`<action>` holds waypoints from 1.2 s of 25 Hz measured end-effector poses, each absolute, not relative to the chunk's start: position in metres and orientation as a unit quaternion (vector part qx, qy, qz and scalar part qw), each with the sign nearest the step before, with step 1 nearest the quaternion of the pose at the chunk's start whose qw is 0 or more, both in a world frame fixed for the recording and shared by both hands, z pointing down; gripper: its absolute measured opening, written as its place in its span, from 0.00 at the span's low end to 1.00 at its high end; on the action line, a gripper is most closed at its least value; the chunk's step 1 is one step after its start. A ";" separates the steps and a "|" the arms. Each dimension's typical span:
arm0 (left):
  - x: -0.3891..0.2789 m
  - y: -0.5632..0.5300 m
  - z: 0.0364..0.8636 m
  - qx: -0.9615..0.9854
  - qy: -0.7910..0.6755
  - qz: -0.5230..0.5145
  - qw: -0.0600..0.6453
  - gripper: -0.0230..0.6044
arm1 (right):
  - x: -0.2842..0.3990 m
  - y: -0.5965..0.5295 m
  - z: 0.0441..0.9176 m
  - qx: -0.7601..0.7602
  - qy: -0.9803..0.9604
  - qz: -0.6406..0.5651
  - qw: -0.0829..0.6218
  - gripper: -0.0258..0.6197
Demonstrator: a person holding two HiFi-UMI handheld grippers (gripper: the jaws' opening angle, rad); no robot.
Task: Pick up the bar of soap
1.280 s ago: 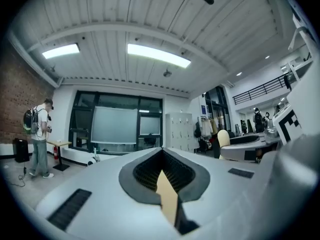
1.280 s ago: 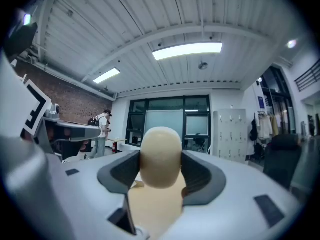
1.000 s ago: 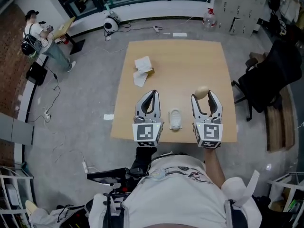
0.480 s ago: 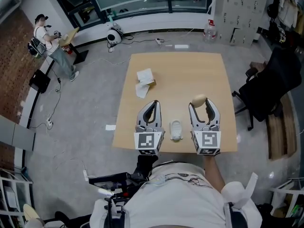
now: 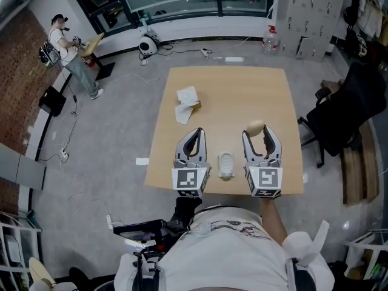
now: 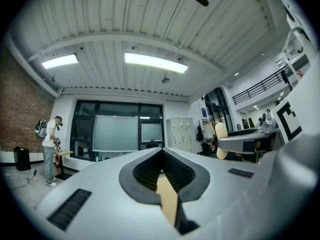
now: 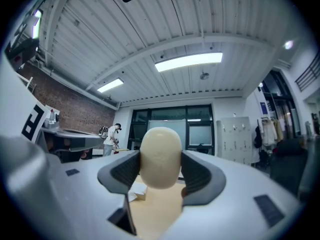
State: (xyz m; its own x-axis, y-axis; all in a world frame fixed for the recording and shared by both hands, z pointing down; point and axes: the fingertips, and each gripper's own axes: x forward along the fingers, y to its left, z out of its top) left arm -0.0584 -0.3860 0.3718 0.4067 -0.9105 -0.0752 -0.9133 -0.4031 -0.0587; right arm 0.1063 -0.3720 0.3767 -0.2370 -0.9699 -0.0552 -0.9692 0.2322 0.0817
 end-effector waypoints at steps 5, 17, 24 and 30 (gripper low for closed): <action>-0.061 -0.385 0.372 -0.835 0.549 0.013 0.048 0.04 | 0.105 -0.372 0.377 0.616 -0.786 -0.049 -0.001 0.44; -0.059 -0.383 0.374 -0.837 0.544 0.013 0.052 0.04 | 0.106 -0.369 0.374 0.619 -0.783 -0.058 -0.004 0.44; -0.061 -0.382 0.374 -0.836 0.547 0.011 0.050 0.04 | 0.104 -0.370 0.373 0.617 -0.785 -0.061 -0.002 0.44; -0.062 -0.382 0.374 -0.832 0.554 0.009 0.041 0.04 | 0.106 -0.370 0.373 0.618 -0.783 -0.064 -0.002 0.44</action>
